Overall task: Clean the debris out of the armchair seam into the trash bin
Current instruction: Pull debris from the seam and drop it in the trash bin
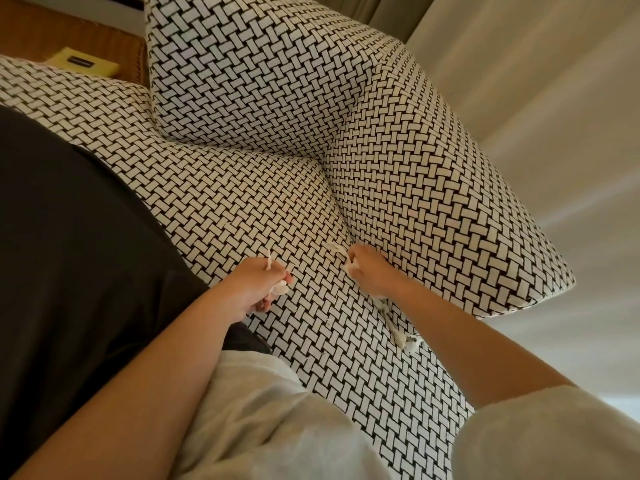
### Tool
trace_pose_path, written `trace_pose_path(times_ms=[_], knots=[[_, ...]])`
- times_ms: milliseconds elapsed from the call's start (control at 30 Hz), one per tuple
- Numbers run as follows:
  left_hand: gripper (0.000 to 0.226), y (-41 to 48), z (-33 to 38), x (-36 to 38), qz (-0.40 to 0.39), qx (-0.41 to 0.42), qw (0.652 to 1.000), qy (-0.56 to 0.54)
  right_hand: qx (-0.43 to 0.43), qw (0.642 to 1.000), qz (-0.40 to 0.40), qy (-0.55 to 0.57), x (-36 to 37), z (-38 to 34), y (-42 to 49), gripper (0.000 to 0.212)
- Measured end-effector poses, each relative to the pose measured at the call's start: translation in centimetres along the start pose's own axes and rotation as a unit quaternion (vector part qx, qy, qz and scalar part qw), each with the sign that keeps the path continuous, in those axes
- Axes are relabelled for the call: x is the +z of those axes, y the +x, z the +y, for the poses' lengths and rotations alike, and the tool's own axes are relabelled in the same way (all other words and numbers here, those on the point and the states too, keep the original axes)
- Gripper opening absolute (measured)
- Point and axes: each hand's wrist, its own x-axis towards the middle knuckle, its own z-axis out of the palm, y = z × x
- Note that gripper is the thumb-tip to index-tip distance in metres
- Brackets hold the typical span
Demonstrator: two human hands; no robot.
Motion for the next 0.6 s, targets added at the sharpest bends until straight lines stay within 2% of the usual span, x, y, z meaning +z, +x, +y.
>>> trace_pose_path(times_ms=[100, 167, 233, 367, 600], knots=[[0.021, 0.1, 0.1, 0.1, 0.005, -0.006, 1.000, -0.008, 0.006, 0.992, 0.109, -0.062, 2.9, -0.2, -2.3, 0.041], [0.023, 0.1, 0.1, 0.2, 0.007, -0.001, 1.000, -0.003, 0.007, 0.978, 0.165, -0.128, 4.8, -0.4, -3.5, 0.037], [0.024, 0.0, 0.1, 0.3, 0.009, 0.001, 1.000, 0.008, 0.015, 0.969, 0.204, -0.135, 5.7, -0.4, -3.9, 0.033], [0.023, -0.1, 0.1, 0.4, 0.011, -0.006, 1.000, 0.013, -0.002, 0.976, 0.209, -0.056, 6.3, 0.1, -3.7, 0.029], [0.023, 0.0, 0.0, 0.5, 0.011, -0.004, 1.000, 0.020, 0.007, 0.958, 0.274, 0.081, 7.1, 0.1, -3.5, 0.032]])
